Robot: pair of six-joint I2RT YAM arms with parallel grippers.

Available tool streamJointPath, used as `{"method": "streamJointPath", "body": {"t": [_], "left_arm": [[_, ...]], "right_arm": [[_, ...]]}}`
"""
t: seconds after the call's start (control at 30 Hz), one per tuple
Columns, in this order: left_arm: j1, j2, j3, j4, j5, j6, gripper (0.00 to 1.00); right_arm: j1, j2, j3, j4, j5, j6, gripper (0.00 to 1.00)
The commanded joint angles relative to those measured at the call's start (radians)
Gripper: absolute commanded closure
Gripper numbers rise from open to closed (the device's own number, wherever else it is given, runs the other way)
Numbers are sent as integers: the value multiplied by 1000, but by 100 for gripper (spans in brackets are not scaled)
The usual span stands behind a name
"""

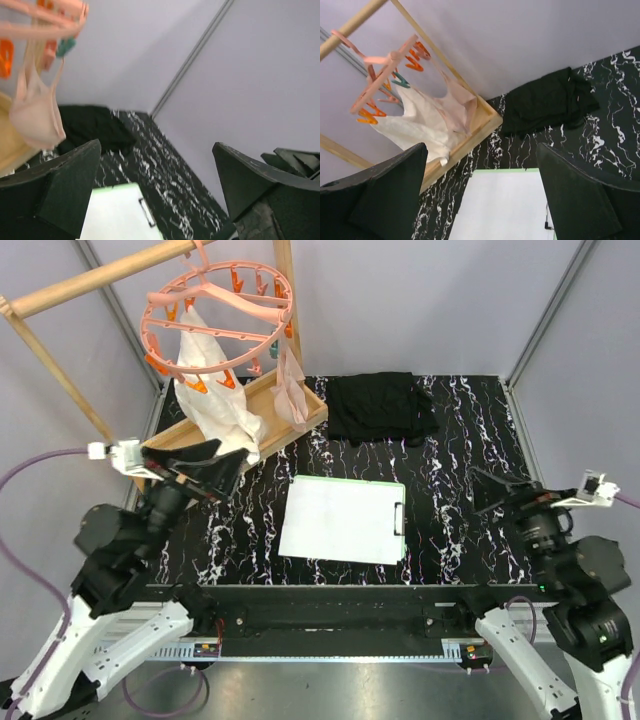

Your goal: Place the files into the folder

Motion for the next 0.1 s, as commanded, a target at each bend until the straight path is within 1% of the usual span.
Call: {"method": "streamJointPath", "body": {"t": [0.0, 0.07], "left_arm": [[-5, -44, 105, 19, -54, 82, 1], [-5, -64, 129, 27, -62, 103, 1]], "right_arm": [[3, 29, 81, -58, 33, -40, 0], [3, 29, 113, -58, 1, -46, 0]]}}
